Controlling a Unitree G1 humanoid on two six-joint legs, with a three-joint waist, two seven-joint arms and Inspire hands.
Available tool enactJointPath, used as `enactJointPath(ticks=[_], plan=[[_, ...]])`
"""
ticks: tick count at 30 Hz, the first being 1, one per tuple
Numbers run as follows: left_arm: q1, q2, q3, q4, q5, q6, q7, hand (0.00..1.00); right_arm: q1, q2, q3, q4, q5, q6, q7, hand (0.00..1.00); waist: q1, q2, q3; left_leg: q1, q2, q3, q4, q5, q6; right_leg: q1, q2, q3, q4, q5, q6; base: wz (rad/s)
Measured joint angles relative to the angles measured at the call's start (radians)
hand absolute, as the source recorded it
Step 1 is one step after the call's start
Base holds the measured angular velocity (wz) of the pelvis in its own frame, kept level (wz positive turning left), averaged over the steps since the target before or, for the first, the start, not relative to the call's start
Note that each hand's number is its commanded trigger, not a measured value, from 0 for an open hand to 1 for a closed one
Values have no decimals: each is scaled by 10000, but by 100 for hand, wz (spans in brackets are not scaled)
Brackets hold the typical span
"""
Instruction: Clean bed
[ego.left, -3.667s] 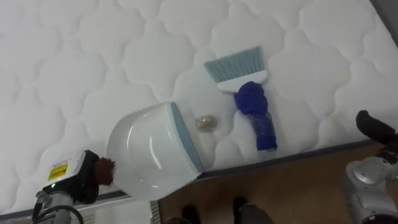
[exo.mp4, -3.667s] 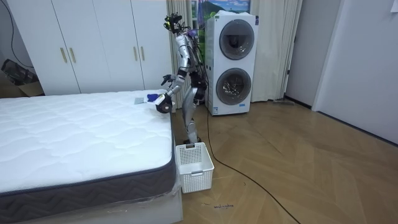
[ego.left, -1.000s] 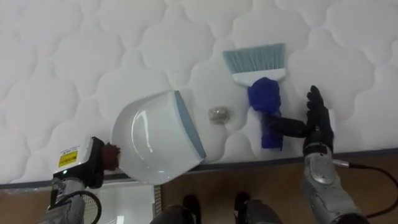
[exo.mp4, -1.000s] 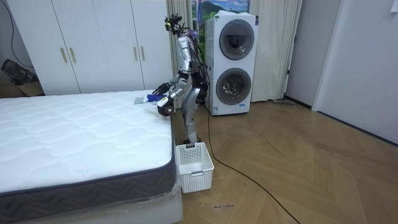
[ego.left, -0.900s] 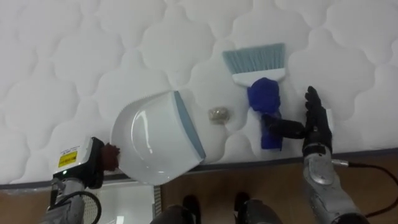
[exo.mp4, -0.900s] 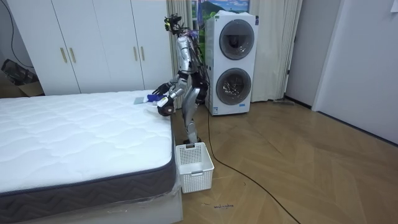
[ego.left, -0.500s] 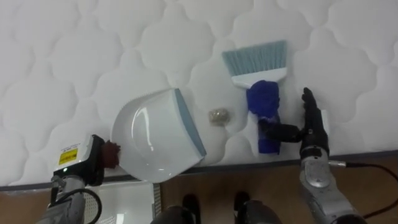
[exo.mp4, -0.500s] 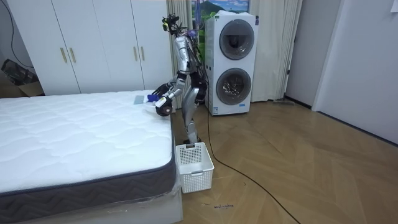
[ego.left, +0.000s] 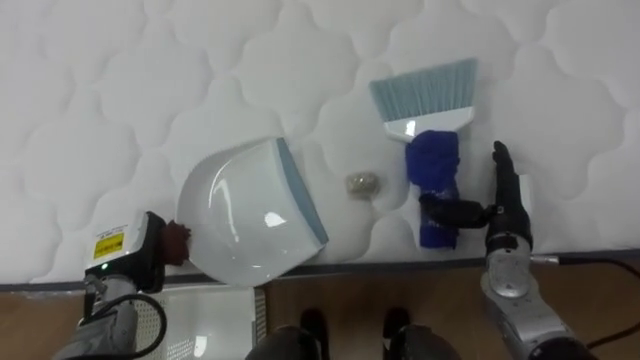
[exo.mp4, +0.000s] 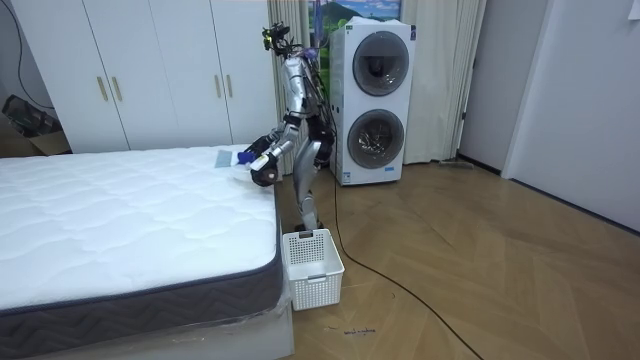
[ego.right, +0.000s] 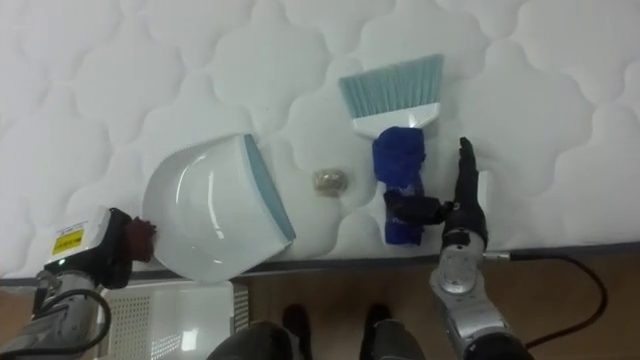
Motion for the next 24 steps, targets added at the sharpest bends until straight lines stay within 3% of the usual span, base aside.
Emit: enactJointPath(ticks=[7, 13, 16, 17, 18, 19, 24], plan=[[-243, -176, 3, 86, 5, 181, -53, 100, -340, 90, 74, 248, 97, 27, 93, 0, 32, -5, 1, -291, 2, 43, 177, 54, 7, -337, -122, -58, 295, -6, -55, 0], [-235, -251, -23, 72, -219, 348, -153, 100, -640, 71, 148, 252, 117, 438, 180, 0, 47, -9, 3, -398, 13, 67, 357, 32, 19, -489, -162, -26, 522, -80, -89, 0], [-228, -283, -37, 64, -237, 372, -269, 100, -708, 49, 276, 273, 73, 442, 180, 0, 72, -12, 3, -463, 23, 62, 380, 51, -4, -571, -131, -28, 534, -56, -104, -2], [-220, -310, -40, 64, -232, 375, -269, 100, -720, 48, 285, 305, 21, 450, 180, 27, 75, -12, 3, -461, 24, 61, 381, 54, -10, -571, -114, -37, 530, -51, -112, 0], [-218, -323, -40, 71, -232, 382, -269, 100, -723, 57, 287, 331, -34, 451, 180, 79, 77, -12, 3, -461, 22, 62, 380, 56, -12, -570, -107, -41, 522, -48, -116, 0], [-213, -352, -46, 90, -231, 411, -269, 100, -727, 76, 287, 382, -168, 449, 180, 100, 76, -12, 3, -460, 20, 62, 380, 57, -15, -569, -96, -46, 517, -43, -125, 0], [-184, -450, -37, 111, -218, 607, -269, 100, -773, -48, 231, 836, -1468, 439, 10, 100, 25, -29, -3, -441, 37, 65, 363, 66, -24, -558, -109, -57, 507, -38, -137, 0]])
